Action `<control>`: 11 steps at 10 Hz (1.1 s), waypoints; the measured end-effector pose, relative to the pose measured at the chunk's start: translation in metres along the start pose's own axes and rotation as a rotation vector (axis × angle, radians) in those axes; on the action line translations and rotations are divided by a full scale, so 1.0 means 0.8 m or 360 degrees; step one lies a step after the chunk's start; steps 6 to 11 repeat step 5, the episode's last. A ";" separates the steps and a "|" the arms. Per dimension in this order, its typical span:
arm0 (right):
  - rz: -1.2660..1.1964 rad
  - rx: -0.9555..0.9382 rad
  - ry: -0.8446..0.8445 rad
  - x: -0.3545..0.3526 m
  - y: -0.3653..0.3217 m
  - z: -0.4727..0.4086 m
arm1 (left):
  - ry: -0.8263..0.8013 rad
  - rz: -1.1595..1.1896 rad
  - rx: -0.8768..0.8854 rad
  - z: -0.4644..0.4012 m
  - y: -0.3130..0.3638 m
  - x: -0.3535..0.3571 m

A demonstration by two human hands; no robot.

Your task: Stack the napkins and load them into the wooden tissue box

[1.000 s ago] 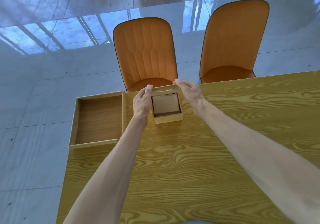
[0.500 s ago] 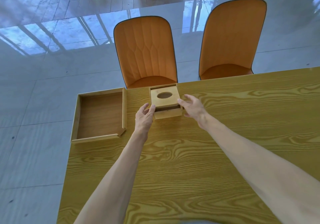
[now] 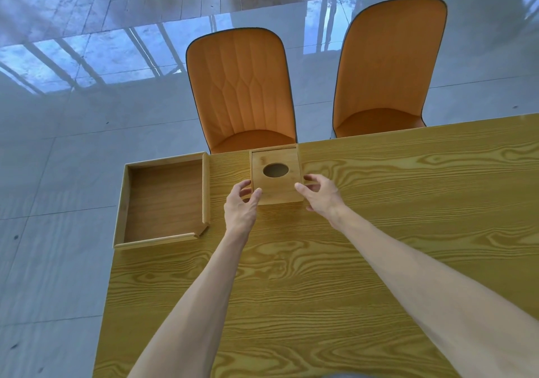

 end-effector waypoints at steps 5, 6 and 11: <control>0.0912 -0.0074 -0.0327 -0.023 -0.061 0.010 | -0.0295 -0.1103 -0.0044 0.015 0.033 -0.033; 0.0912 -0.0074 -0.0327 -0.023 -0.061 0.010 | -0.0295 -0.1103 -0.0044 0.015 0.033 -0.033; 0.0912 -0.0074 -0.0327 -0.023 -0.061 0.010 | -0.0295 -0.1103 -0.0044 0.015 0.033 -0.033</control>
Point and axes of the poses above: each hand's wrist, its own z-axis away from the middle knuckle, its own x-axis out of the palm, y = z × x, the point moved 2 cm from there along -z, towards the middle knuckle, and after that the axes turned 10 degrees about -x, right-handed, at the moved point
